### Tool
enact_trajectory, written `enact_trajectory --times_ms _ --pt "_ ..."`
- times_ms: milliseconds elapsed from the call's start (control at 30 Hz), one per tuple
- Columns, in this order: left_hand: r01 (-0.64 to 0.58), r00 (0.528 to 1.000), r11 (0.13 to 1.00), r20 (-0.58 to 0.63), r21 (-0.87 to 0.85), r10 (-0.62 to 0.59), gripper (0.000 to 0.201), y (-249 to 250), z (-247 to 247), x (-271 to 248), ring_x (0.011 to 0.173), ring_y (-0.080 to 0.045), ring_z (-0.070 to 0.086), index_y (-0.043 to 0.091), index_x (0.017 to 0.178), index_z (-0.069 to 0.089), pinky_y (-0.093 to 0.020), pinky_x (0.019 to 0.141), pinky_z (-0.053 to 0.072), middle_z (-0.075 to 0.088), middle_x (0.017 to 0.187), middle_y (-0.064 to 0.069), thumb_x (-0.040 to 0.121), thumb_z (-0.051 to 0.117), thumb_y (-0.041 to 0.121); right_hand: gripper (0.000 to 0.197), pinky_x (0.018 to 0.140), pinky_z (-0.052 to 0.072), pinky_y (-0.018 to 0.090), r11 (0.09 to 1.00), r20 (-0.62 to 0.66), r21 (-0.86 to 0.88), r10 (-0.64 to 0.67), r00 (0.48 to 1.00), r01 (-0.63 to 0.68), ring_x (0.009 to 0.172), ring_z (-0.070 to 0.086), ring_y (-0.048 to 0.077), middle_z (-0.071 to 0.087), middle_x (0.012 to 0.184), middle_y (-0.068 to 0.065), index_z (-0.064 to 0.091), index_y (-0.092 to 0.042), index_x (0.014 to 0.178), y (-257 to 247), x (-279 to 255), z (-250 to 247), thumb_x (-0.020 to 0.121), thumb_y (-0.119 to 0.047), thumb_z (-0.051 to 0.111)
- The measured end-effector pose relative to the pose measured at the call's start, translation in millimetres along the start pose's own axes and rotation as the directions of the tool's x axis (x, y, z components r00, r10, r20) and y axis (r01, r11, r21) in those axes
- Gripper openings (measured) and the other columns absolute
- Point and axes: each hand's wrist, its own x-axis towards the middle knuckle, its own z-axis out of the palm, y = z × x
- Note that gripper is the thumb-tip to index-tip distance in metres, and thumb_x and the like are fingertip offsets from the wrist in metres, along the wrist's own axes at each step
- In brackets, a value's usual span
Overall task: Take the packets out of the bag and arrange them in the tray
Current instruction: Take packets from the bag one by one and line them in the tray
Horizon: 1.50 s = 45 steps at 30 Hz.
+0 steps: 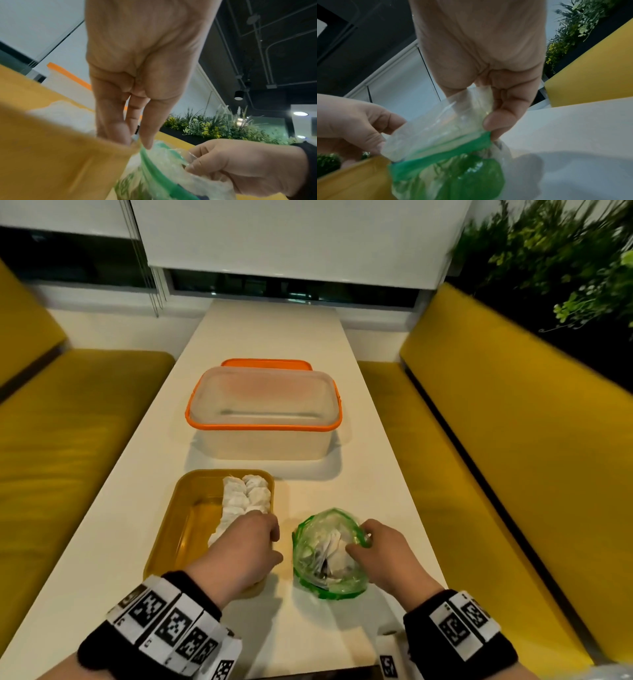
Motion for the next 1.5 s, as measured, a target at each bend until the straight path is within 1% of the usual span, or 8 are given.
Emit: enact_trajectory --times_ms 267,400,633,967,1067,1300,1400,1500 --pt "-0.107 0.992 0.983 0.046 -0.151 0.115 0.069 41 -15 5 0.123 -0.019 0.048 0.024 0.143 0.034 -0.023 0.093 0.037 0.049 0.137 -0.002 0.084 0.064 0.045 0.006 0.057 0.048 0.021 0.957 -0.053 0.270 -0.099 0.994 0.110 0.068 0.060 0.014 0.064 0.074 -0.001 0.062 -0.018 0.086 -2 -10 -26 0.081 -0.013 0.062" --pt "-0.023 0.990 0.943 0.127 -0.331 0.068 0.021 44 -7 21 0.086 -0.023 0.059 0.011 0.107 0.060 -0.025 0.066 0.045 0.064 0.100 -0.008 0.090 0.056 0.024 0.009 0.071 0.052 0.043 0.820 -0.007 0.570 -0.056 0.998 0.051 0.069 0.060 0.025 0.066 0.076 0.019 0.065 -0.005 0.080 -1 -9 -33 0.075 0.001 0.062" --pt "0.363 0.920 0.225 0.386 -0.904 0.066 0.009 47 -5 46 0.075 -0.028 0.062 0.001 0.091 0.059 -0.036 0.066 0.055 0.064 0.084 -0.018 0.092 0.050 0.003 0.020 0.084 0.052 0.034 0.965 0.037 0.258 0.030 0.999 -0.039 0.096 0.058 0.020 0.061 0.105 0.000 0.057 -0.022 0.112 9 15 -22 0.094 -0.023 0.048" --pt "0.454 0.889 0.077 0.457 -0.888 0.035 0.024 50 -2 59 0.079 -0.030 0.058 0.012 0.109 0.045 -0.031 0.047 0.053 0.052 0.104 -0.018 0.090 0.046 -0.002 0.015 0.067 0.057 0.034 0.783 0.133 0.586 0.160 0.978 -0.208 0.079 0.067 0.027 0.072 0.087 0.013 0.069 -0.009 0.089 16 33 -15 0.085 -0.001 0.057" --pt "0.395 0.915 0.184 0.403 -0.900 0.006 0.036 50 -4 57 0.085 -0.034 0.059 0.015 0.118 0.038 -0.039 0.051 0.057 0.048 0.116 -0.021 0.091 0.044 -0.007 0.018 0.069 0.054 0.034 0.756 0.094 0.628 0.163 0.982 -0.185 0.078 0.066 0.027 0.071 0.088 0.016 0.068 -0.009 0.088 17 38 -16 0.088 0.000 0.052" --pt "-0.001 0.968 0.951 0.240 -0.309 0.079 0.040 54 0 51 0.084 -0.022 0.059 0.022 0.120 0.056 -0.024 0.063 0.047 0.054 0.108 -0.007 0.088 0.042 0.003 0.022 0.063 0.048 0.019 0.971 -0.001 0.239 0.020 1.000 -0.019 0.085 0.061 0.014 0.058 0.093 -0.009 0.054 -0.025 0.105 21 30 -28 0.086 -0.019 0.063" --pt "-0.146 0.957 0.983 0.235 -0.109 0.168 0.052 54 6 47 0.134 -0.025 0.040 0.030 0.141 0.038 -0.021 0.096 0.035 0.018 0.155 -0.008 0.092 0.047 0.015 0.012 0.059 0.038 0.012 0.979 -0.205 0.031 -0.193 0.960 0.204 0.075 0.053 0.004 0.057 0.081 -0.012 0.055 -0.025 0.086 21 10 -37 0.083 -0.015 0.062" --pt "-0.217 0.938 0.976 0.273 -0.013 0.212 0.059 58 10 44 0.140 -0.024 0.031 0.029 0.145 0.034 -0.023 0.102 0.034 0.003 0.160 -0.007 0.090 0.051 0.020 0.008 0.076 0.043 0.021 0.954 -0.085 -0.134 -0.280 0.956 0.267 0.086 0.054 0.005 0.063 0.093 -0.011 0.064 -0.027 0.093 19 -3 -34 0.085 -0.028 0.061"
